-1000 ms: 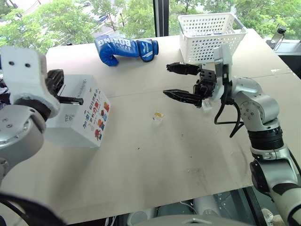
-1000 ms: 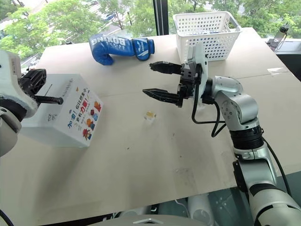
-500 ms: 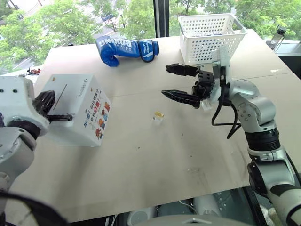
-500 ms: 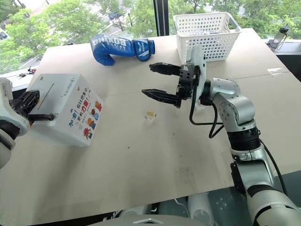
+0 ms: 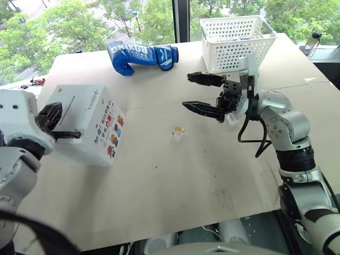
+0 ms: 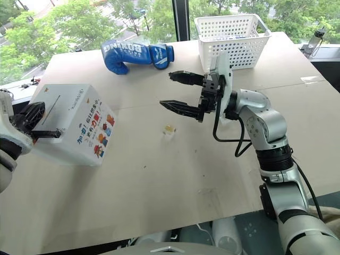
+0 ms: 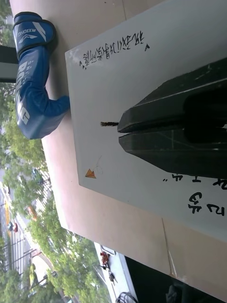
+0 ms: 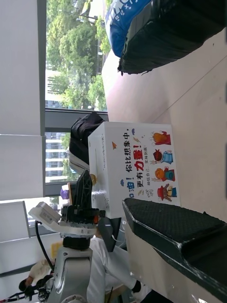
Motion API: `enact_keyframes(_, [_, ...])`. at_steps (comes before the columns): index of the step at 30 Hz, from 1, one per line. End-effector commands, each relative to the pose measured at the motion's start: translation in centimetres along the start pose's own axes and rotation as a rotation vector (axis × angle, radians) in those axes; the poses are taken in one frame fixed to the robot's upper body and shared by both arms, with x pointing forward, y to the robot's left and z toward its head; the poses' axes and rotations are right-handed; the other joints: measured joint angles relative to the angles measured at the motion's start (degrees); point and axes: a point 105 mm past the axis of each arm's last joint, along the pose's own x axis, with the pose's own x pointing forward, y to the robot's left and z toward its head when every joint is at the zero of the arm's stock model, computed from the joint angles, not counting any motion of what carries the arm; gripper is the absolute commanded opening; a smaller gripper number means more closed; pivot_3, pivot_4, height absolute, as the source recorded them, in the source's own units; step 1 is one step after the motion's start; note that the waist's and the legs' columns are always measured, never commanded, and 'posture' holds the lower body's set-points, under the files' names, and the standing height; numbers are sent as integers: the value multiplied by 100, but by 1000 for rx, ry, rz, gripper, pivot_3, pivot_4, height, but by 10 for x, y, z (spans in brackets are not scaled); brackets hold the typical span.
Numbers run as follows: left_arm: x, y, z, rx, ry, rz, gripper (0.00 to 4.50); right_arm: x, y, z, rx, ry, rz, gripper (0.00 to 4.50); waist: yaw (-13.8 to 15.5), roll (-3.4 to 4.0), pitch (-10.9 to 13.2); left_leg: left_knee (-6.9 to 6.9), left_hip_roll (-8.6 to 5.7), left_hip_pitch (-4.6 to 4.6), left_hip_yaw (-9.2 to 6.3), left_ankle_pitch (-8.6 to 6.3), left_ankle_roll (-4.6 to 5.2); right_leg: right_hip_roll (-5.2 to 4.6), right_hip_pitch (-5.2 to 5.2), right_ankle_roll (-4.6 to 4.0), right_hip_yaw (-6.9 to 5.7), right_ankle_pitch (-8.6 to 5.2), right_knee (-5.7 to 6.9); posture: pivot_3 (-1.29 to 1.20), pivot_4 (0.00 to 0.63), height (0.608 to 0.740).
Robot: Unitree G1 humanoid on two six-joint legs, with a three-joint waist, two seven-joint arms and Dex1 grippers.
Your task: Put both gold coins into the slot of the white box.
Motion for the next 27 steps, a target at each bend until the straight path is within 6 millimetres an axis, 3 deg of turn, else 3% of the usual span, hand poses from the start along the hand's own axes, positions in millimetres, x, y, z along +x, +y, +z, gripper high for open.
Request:
enact_keyframes(1, [1, 0, -19, -2, 74, -19, 0, 0, 5, 15, -52, -50, 7, 4472, -1, 3, -2, 0, 0, 1, 1, 0, 0, 0, 1, 0, 1, 0, 0, 0, 150, 721])
enact_keyframes(12, [5, 14, -22, -25, 74, 51, 0, 0, 4, 16, -55, -62, -13, 4472, -11, 5, -3, -1, 1, 20, 8, 1, -2, 1, 7, 0, 11, 0, 14, 0, 150, 721])
enact_keyframes(21, [7, -23, -33, -50, 123, -117, 0, 0, 4, 18, -60, -70, -16, 4472, -1, 31, -19, -2, 0, 31, 12, 1, -2, 0, 19, 0, 14, 0, 15, 0, 150, 721])
enact_keyframes(27, [8, -30, -33, -54, 131, -135, 0, 1, 4, 19, -60, -75, -17, 4472, 20, 39, -26, -1, -3, 51, 6, 0, -1, -2, 44, 0, 7, 0, 12, 0, 150, 721])
